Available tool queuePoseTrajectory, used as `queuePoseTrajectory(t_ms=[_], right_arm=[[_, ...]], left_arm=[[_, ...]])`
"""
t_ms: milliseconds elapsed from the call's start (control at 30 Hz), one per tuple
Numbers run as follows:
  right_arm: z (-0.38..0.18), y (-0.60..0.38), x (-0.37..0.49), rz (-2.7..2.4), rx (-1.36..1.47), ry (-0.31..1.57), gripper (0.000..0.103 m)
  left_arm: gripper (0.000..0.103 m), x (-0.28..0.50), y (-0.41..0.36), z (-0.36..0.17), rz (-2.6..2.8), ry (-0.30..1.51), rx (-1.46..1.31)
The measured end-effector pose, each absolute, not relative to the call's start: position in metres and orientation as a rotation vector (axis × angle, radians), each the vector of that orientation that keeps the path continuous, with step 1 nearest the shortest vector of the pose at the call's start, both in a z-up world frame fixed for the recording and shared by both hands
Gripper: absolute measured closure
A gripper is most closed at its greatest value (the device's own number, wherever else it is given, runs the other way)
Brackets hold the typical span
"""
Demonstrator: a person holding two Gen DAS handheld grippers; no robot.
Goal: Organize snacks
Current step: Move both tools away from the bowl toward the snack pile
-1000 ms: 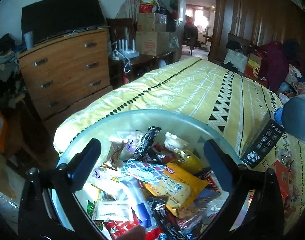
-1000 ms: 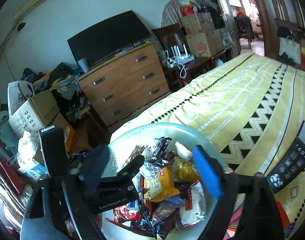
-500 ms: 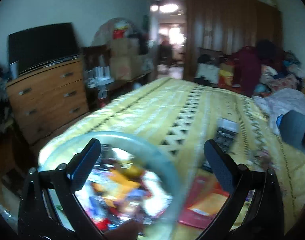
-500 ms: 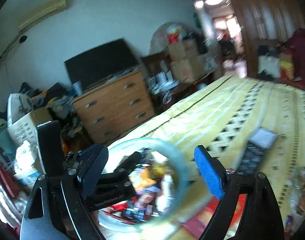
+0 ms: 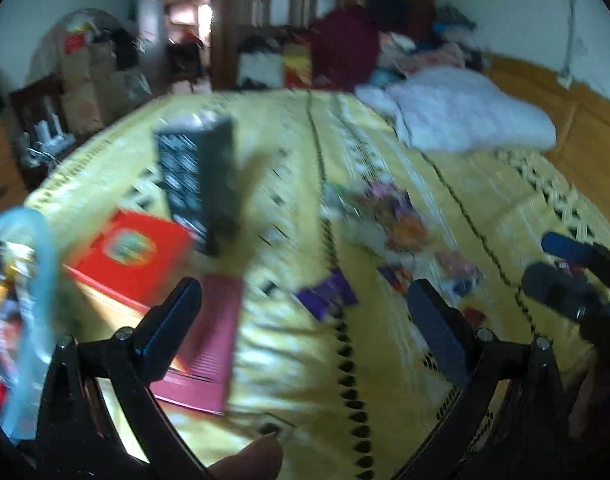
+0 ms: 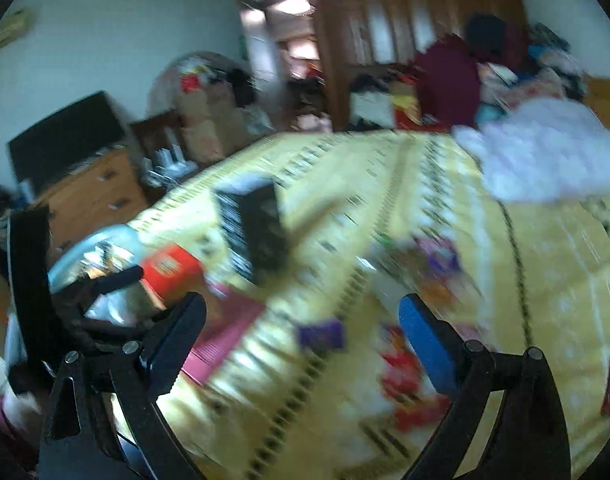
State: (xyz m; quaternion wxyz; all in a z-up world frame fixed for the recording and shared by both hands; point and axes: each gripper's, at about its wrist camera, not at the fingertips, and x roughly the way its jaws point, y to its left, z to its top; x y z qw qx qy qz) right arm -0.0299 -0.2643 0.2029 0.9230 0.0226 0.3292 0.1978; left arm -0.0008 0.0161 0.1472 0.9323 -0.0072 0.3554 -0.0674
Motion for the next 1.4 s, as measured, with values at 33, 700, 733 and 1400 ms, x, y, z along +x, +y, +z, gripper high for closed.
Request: queuePoseTrajectory(t_ms=[33,700,733,1400], right_arm=[[0.188,-0.276,-0.030,0.383,0.048,0.700,0.004],[0.017,-0.349,-0.006,0.307,0.071,0.928,0.001],[0.015,-0.349,-0.004,0.314,0.072,0.926,0.000],[0.005,-0.346,0.000,0.311,0.043,0.885,0.000]], left_arm=[[0.000,0.003,0.008,0.134,-0.149,0.752,-0.010],[0.000,0.030,-0.041,-0.010,-0.066,0.974,0.026],[0.000,0.030,-0.041,-0.011,-0.067,0.971,0.018],[0.000,0.029,-0.043,-0.017,-0.062,0.929,0.013]])
